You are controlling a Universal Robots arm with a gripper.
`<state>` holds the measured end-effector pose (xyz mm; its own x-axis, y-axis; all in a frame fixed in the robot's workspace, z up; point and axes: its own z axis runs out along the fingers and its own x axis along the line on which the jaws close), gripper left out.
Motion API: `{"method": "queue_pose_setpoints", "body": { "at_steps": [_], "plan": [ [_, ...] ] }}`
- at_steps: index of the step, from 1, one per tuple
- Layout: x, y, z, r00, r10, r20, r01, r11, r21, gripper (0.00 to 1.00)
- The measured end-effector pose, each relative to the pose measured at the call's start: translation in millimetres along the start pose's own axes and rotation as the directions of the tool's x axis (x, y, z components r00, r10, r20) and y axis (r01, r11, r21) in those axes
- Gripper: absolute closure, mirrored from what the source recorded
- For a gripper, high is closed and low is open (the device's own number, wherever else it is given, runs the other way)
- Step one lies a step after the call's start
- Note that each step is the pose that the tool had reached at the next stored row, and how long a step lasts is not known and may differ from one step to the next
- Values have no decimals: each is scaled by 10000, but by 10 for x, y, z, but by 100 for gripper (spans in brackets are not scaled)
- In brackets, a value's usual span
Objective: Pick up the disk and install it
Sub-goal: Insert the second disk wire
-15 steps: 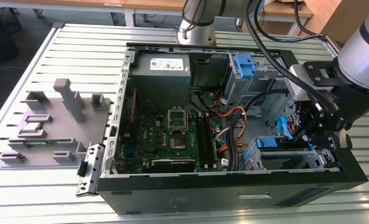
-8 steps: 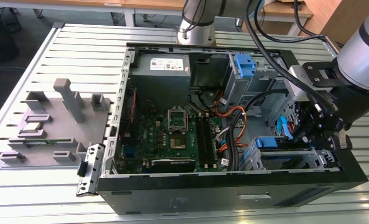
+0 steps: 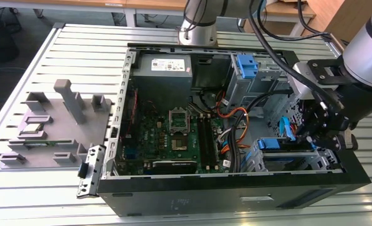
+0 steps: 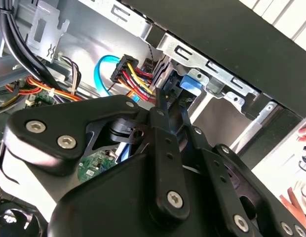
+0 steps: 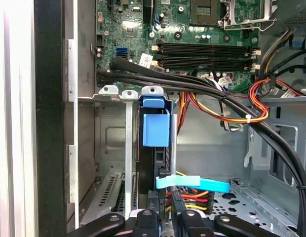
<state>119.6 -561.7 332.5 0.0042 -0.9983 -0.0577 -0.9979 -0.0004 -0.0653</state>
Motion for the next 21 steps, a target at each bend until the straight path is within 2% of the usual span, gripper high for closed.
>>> {"method": "queue_pose_setpoints", "body": {
  "at_steps": [11, 17, 18, 19, 21],
  "plan": [
    [-16, -18, -269, 10000, 0, 0, 0, 10000, 0, 75],
    [-16, -18, -273, 10000, 0, 1, 0, 10000, -4, 75],
    [-16, -19, -274, 10000, 1, 0, -1, 10000, -38, 75],
    [-16, -19, -274, 10000, 5, -3, -5, 9999, -118, 75],
    [-15, -20, -271, 10000, 21, 0, -21, 9993, -372, 75]
  ]
}}
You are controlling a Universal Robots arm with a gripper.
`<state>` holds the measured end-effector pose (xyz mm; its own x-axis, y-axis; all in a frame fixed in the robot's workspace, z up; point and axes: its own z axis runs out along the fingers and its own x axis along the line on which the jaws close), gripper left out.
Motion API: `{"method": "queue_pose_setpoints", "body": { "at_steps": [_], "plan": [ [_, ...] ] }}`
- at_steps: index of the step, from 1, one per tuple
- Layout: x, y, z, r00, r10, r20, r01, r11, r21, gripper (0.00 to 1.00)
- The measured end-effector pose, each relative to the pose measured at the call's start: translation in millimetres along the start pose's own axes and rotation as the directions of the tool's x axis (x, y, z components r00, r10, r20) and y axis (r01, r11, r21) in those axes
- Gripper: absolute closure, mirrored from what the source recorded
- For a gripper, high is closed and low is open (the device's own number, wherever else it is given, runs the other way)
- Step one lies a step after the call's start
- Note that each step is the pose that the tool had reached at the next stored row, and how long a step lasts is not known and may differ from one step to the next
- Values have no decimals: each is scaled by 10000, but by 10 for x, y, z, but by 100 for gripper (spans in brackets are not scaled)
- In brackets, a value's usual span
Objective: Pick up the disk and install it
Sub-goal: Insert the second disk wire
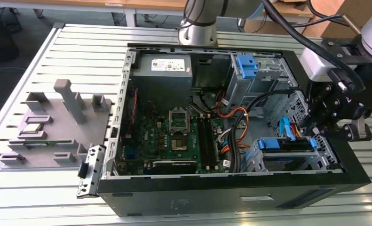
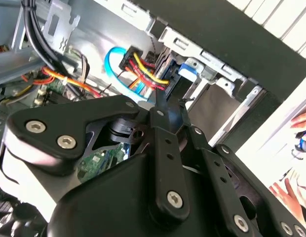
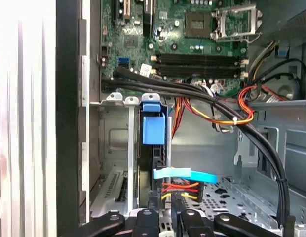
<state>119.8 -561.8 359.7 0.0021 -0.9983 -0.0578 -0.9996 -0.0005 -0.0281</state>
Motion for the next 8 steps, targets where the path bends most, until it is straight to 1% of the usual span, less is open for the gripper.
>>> {"method": "queue_pose_setpoints", "body": {
  "at_steps": [1, 8],
  "plan": [
    [0, 0, 0, 10000, 2, 0, -2, 10000, -21, 75],
    [0, 7, 1, 10000, 2, 1, -2, 10000, -42, 75]
  ]
}}
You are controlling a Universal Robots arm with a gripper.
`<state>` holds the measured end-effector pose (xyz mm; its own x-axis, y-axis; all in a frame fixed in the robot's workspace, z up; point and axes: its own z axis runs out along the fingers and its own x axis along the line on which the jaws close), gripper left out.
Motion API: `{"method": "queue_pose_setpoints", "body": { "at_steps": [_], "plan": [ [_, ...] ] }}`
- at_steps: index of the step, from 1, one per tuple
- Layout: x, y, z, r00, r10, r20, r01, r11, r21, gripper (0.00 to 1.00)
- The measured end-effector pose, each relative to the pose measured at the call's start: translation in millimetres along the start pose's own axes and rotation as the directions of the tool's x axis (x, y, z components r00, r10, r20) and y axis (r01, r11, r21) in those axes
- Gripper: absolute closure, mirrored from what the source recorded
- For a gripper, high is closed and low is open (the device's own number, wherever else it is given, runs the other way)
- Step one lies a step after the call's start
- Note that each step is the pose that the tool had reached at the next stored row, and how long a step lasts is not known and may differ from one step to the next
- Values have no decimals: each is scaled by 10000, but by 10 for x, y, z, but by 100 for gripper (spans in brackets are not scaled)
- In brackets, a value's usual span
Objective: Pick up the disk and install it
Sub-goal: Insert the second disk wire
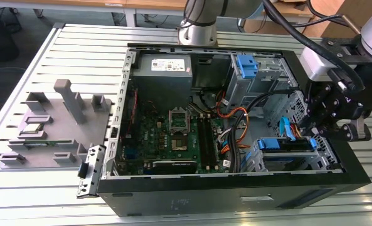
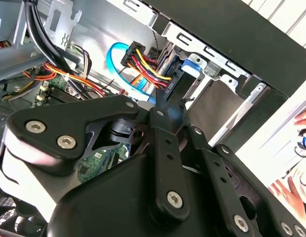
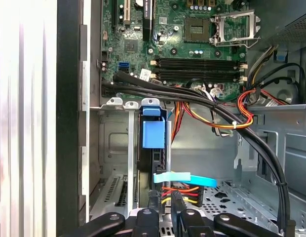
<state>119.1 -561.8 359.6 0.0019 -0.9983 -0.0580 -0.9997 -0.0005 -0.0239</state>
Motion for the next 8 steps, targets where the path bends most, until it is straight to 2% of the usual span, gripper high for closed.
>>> {"method": "queue_pose_setpoints", "body": {
  "at_steps": [8],
  "plan": [
    [-1, 8, -20, 10000, 0, -1, 0, 10000, 0, 75]
  ]
}}
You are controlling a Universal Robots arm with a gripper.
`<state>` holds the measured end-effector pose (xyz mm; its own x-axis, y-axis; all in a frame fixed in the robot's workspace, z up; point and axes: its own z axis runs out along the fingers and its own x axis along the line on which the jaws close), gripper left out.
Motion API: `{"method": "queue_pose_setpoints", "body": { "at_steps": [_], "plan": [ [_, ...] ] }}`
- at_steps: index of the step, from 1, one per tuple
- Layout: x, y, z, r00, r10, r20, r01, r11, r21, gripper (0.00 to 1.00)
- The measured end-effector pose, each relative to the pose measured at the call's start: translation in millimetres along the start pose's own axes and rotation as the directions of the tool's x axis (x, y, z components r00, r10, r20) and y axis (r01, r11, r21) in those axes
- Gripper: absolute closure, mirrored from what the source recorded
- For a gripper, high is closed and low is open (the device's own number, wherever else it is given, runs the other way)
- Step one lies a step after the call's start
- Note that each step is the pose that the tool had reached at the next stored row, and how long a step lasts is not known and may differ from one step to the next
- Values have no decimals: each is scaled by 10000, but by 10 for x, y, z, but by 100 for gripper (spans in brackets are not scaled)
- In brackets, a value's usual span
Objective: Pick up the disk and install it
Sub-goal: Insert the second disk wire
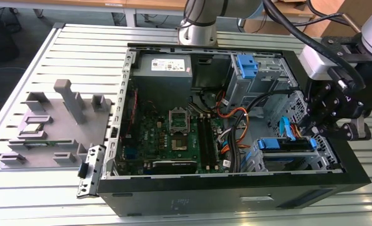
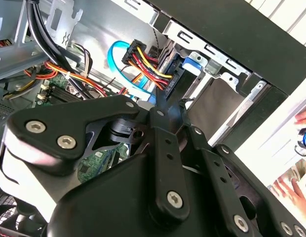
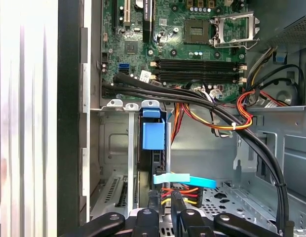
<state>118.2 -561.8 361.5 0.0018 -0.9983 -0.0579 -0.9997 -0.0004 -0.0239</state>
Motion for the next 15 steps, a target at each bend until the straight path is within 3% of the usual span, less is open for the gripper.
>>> {"method": "queue_pose_setpoints", "body": {
  "at_steps": [12, 15],
  "plan": [
    [-1, 0, -14, 10000, 0, 0, 0, 10000, -3, 75],
    [-1, 1, -15, 10000, 8, -3, -8, 9999, -102, 75]
  ]
}}
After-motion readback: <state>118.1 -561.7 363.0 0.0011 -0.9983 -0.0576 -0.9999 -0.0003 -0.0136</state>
